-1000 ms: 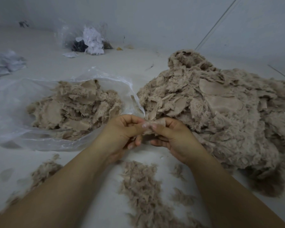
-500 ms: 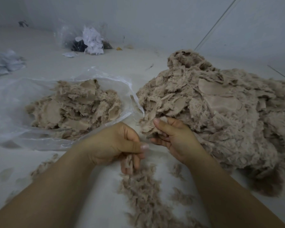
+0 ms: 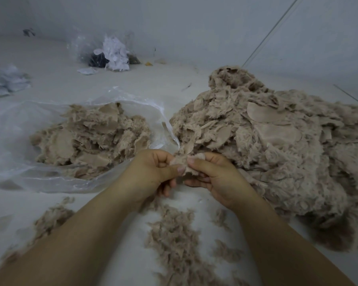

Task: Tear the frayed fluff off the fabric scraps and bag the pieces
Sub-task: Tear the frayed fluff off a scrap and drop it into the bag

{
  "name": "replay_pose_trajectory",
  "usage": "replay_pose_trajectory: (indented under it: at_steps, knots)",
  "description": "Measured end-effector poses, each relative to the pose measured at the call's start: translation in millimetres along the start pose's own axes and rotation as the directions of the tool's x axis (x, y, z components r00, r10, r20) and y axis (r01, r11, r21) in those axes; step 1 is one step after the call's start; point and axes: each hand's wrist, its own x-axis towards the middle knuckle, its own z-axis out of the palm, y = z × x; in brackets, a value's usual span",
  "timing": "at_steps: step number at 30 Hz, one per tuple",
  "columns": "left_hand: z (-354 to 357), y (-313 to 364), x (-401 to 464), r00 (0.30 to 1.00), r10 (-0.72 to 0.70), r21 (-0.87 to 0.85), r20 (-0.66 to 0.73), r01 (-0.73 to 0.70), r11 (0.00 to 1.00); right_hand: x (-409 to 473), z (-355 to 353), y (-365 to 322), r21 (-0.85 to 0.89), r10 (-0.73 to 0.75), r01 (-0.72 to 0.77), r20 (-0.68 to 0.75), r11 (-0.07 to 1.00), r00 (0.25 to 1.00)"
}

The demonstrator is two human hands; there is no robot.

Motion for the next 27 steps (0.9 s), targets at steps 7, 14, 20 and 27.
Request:
replay_pose_trajectory:
  at_steps: [7, 14, 20, 27]
  knots:
    - [3.1, -2.2, 2.2, 0.972, 0.069, -0.033, -0.226, -0.078, 0.996, 1.8, 0.2, -0.4, -0.071, 0.027, -0.024, 0.042, 0.997, 0.999]
    - [8.9, -0.9, -0.4, 0.997, 0.07, 0.022, -0.041, -0.069, 0.997, -1.8, 1.9, -4.2, -0.052, -0.016, 0.019, 0.061, 0.998, 0.998]
    - [8.0, -0.5, -1.1, 0.999, 0.044, -0.077, 0.023, -0.043, 0.996, -2.9, 3.7, -1.9, -0.069, -0.071, 0.073, 0.034, 0.995, 0.997]
    - [0.9, -3.6, 4.4, 0.96, 0.077, -0.044, -0.27, -0.092, 0.995, 0.3, 1.4, 0.5, 0.037, -0.007, 0.008, -0.037, 0.999, 0.999]
